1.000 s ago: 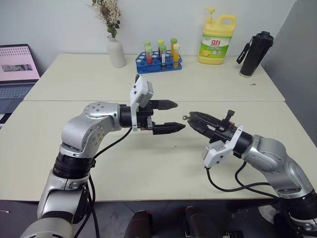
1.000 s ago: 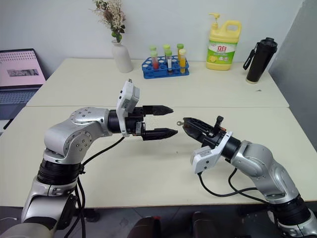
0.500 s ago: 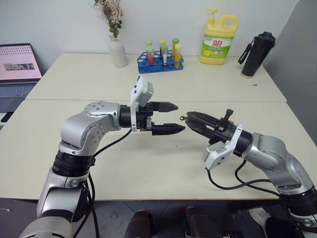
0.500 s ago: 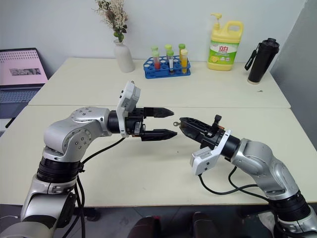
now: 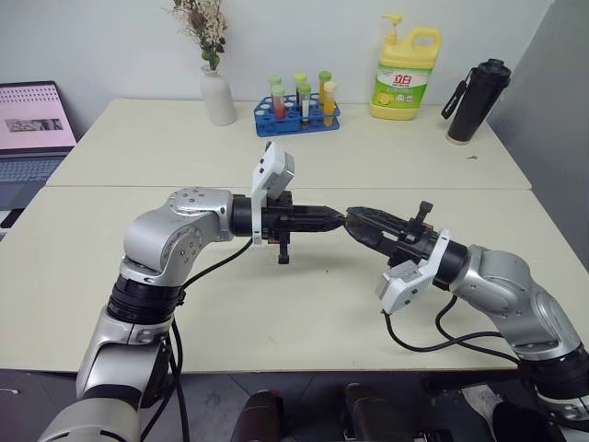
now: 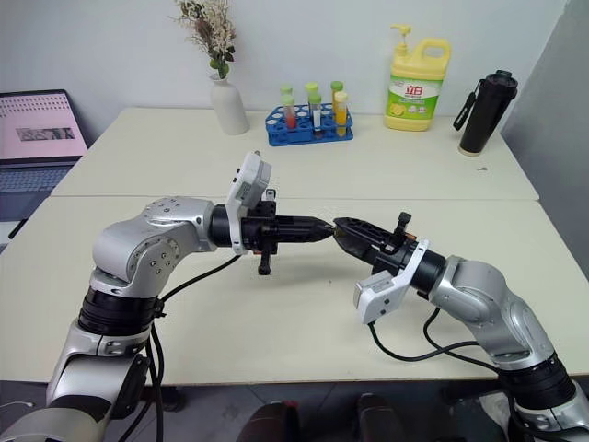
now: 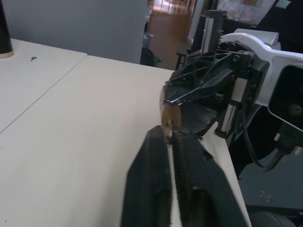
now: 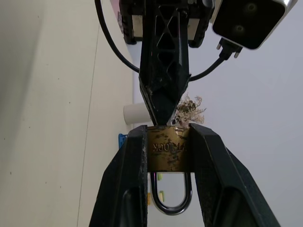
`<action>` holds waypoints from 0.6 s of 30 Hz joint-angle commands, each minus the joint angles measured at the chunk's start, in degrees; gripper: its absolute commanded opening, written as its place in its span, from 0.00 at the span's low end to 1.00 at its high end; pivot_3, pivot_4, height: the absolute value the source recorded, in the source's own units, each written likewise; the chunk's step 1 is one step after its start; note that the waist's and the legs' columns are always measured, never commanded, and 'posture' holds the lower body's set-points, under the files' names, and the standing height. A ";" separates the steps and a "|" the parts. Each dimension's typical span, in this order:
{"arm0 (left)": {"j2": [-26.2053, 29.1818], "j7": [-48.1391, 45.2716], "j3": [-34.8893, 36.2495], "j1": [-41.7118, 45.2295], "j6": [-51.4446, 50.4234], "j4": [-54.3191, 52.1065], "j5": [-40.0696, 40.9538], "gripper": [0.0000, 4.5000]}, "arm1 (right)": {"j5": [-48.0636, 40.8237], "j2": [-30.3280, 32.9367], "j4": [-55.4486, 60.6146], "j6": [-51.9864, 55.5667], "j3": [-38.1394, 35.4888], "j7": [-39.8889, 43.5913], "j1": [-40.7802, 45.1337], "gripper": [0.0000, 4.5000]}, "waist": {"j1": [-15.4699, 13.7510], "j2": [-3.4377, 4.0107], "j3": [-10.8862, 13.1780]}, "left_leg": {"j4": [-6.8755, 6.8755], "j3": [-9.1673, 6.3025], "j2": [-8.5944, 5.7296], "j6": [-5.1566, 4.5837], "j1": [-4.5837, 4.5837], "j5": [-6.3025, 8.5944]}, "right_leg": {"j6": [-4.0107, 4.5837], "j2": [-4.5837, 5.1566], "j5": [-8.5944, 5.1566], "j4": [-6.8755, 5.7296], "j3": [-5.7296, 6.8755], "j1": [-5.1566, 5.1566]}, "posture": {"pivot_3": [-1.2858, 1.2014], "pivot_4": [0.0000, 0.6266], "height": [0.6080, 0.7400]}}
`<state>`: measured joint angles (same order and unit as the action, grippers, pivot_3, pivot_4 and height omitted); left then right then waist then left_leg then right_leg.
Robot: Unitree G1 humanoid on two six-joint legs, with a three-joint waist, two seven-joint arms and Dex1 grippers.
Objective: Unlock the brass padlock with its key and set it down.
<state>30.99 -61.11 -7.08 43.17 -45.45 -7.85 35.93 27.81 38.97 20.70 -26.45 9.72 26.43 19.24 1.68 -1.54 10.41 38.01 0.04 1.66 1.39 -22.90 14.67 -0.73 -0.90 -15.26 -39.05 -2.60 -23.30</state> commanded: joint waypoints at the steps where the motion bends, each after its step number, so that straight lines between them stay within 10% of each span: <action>1: -0.25 -0.19 0.81 1.51 1.45 -0.63 -0.05 0.00 | -1.87 -0.29 1.60 0.03 -1.37 0.31 0.71 0.20 | 0.00 0.00 0.00 | 0.00 -0.01 0.00 0.00 0.00 0.00 | 0.00 0.00 0.00 0.00 0.00 0.00 | 0.52 0.24 1.00; 18: 0.13 -7.78 -4.69 -0.77 35.07 -0.75 -16.93 0.00 | -3.81 -1.21 1.57 1.68 -1.20 1.79 0.53 0.20 | -0.05 0.00 0.00 | 0.00 0.08 -0.01 0.00 0.00 0.00 | 0.08 0.00 0.05 0.01 -0.02 0.00 | 0.52 0.24 1.00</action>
<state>32.18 -68.03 -11.06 42.05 -14.04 -6.79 18.79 25.23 38.03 20.71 -25.07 9.58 28.06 19.23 1.63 -1.54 10.41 38.01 0.12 1.65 1.39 -22.90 14.67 -0.65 -0.90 -15.21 -39.04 -2.62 -23.30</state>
